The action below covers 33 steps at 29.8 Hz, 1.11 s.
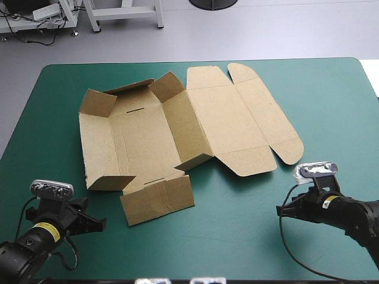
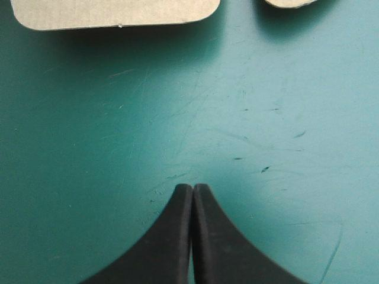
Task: Fold the box
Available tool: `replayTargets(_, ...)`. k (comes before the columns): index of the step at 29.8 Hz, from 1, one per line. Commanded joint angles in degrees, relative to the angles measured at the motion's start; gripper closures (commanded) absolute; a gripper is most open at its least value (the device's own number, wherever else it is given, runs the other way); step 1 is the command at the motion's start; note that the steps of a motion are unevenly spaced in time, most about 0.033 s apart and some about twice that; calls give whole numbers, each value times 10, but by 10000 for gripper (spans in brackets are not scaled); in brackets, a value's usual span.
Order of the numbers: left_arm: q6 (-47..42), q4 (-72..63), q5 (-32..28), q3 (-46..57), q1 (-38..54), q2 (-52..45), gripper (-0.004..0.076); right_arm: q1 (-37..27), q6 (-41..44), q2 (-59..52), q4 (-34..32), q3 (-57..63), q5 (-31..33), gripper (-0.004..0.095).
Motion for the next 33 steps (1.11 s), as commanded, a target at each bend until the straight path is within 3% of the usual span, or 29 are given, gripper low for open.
replayTargets(1,-3,5,-33,-21,-3,0,729,-3,-2,-5,5,-14,-20,933)
replayTargets(18,-3,5,-32,-18,-3,0,729,-3,-1,-5,5,-14,-22,932)
replayTargets(23,-2,-61,-11,-25,-3,0,710,-3,-1,-5,5,-14,-25,933)
replayTargets(25,-2,-87,-9,-34,-3,0,647,-3,-1,-5,5,-14,-25,933)
replayTargets(27,-2,-96,-4,-49,-3,0,536,-3,-1,-5,5,-14,-25,932)
replayTargets(31,-10,-87,15,-83,-3,8,219,-3,-1,-5,5,-14,-30,932)
replayTargets(33,-33,-88,34,-100,-3,21,156,-3,-1,-5,5,-14,-34,933)
